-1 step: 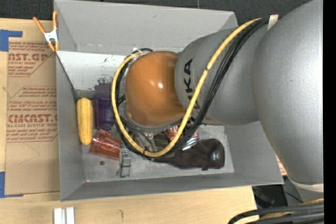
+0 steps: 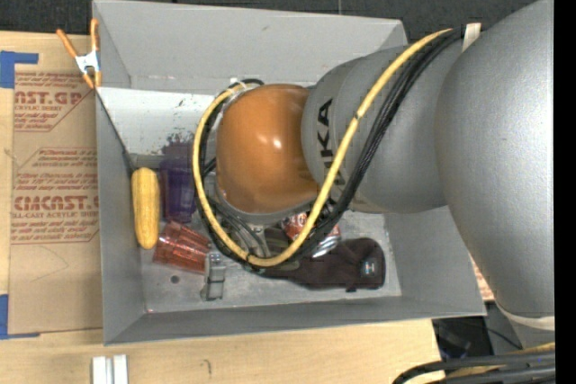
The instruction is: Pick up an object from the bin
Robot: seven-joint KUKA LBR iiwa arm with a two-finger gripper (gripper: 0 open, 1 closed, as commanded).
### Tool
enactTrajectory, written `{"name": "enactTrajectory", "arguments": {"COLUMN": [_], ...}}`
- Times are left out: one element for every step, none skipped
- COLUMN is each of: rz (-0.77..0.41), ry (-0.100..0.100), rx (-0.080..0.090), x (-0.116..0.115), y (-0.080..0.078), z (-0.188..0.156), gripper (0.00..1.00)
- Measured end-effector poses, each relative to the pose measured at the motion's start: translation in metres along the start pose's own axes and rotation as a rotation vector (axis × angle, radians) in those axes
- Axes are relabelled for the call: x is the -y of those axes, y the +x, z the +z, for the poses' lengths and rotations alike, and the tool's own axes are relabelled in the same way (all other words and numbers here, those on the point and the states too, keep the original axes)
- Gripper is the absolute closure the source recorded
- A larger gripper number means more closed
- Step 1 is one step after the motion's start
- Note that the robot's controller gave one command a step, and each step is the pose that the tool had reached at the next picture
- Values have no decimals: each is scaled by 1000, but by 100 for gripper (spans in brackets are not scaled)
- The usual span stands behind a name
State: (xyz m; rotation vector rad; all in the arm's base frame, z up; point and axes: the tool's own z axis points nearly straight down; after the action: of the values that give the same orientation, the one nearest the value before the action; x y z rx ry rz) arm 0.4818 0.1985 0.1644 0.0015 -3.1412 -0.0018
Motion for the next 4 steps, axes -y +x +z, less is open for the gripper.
{"name": "enactTrajectory", "arguments": {"rz": [36, -35, -35, -35], "ry": [-3, 0, 0, 0], "rx": [7, -1, -1, -1], "x": [-11, -19, -19, -19], "y": [-26, -21, -21, -21], "z": [61, 95, 95, 95], "gripper": [0, 100, 100, 100]}}
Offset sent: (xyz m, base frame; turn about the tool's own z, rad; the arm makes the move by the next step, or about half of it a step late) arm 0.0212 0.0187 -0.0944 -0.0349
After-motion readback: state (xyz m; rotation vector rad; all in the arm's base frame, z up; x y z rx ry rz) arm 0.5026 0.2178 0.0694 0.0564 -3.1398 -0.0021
